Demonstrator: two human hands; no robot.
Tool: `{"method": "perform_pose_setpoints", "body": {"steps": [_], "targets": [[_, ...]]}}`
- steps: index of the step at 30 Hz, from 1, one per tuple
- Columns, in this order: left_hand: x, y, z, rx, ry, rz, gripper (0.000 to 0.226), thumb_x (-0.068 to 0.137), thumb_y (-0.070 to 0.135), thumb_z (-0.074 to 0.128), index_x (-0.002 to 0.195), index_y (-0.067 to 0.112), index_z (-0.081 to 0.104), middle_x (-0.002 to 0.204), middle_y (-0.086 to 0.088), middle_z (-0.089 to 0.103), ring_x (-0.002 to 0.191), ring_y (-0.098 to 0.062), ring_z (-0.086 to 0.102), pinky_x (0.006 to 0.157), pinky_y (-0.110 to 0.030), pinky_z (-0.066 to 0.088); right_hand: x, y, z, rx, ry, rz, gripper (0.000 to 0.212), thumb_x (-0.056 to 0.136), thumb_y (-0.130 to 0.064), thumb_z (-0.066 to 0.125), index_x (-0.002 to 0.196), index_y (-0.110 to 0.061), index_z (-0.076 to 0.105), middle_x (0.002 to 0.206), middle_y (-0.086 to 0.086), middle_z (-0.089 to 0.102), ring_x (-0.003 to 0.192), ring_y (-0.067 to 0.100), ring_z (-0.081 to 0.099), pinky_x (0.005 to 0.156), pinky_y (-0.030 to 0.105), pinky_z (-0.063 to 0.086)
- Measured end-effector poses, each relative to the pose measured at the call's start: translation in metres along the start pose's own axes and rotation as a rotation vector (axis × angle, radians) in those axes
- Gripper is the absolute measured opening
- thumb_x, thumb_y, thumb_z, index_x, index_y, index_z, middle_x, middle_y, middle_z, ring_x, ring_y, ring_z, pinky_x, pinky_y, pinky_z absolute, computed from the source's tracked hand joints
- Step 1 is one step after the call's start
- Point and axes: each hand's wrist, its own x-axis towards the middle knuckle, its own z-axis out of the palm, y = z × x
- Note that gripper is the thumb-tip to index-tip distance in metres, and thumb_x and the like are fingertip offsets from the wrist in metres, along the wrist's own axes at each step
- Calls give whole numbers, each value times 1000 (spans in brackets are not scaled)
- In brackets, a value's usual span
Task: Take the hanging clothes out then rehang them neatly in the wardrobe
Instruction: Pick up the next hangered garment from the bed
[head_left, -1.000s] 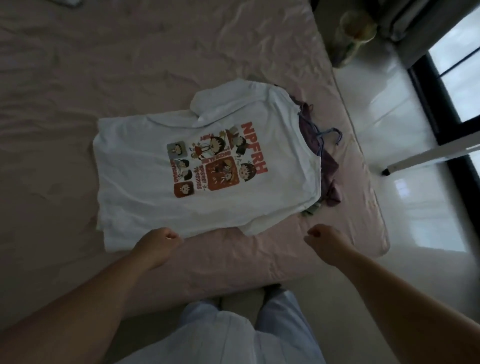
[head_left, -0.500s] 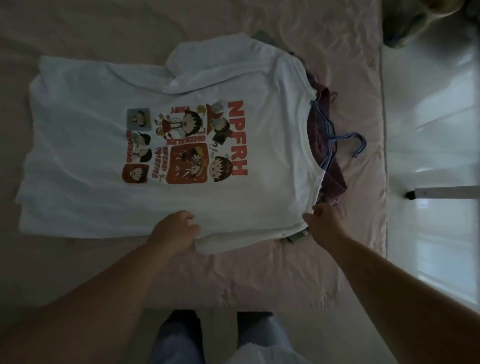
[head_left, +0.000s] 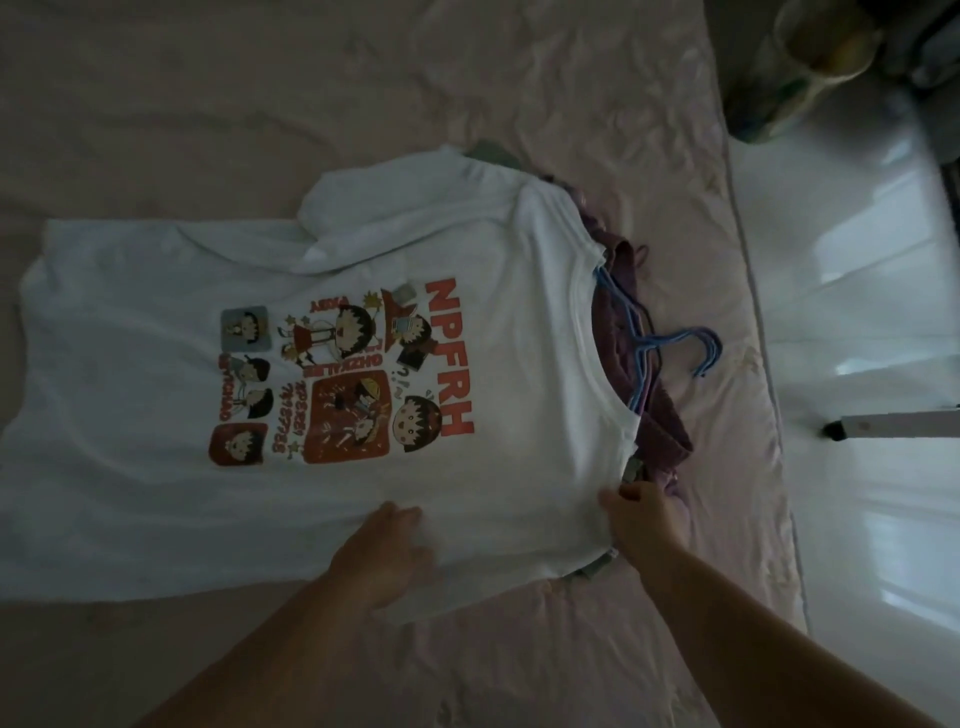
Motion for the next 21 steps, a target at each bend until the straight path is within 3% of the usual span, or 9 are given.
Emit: {"method": "perform_pose_setpoints", "body": {"steps": [2,6,10,14,17,21], "targets": [[-3,-1,-6,-30,-14,-24,56,92,36,48,143,20,31,153,-1,24,140,-19,28,109,-26,27,-7,-3,-1,53,-58,-6,14,83,-18,58,71,-10,56,61,2,49,59,17,47,65,30,45],[-17,1,-17,-134,19,-95,54,90,38,52,139,21,39,149,-1,36,133,-19,40,104,-25,34,-32,-10,-2,235,-200,-39,12,81,-10,58,72,-8,51,69,8,52,64,21,49,61,31,41],[-48,17,-38,-260,177,-20,45,91,37,52,132,20,49,139,-2,49,123,-19,49,97,-26,39,-76,-31,-8,377,-375,-147,17,73,-8,61,84,3,53,80,17,56,74,25,54,68,40,45],[-97,45,-74,-528,328,161,34,85,46,54,108,22,62,106,1,65,98,-17,60,83,-30,45,-132,-63,-14,367,-481,-333,9,75,-7,62,73,-13,56,75,7,57,72,22,54,68,40,47],[-144,58,-101,-583,417,302,28,84,50,53,89,24,61,79,8,61,80,-13,60,69,-28,46,-178,-85,-17,304,-543,-452,12,80,-5,62,78,-16,59,82,10,61,75,22,57,72,42,50],[-203,44,-125,-546,654,310,23,81,44,60,91,23,60,75,11,58,74,-10,57,60,-21,37,-238,-112,-15,169,-584,-602,13,79,-16,63,91,-19,62,96,13,68,91,29,64,88,45,50]]}}
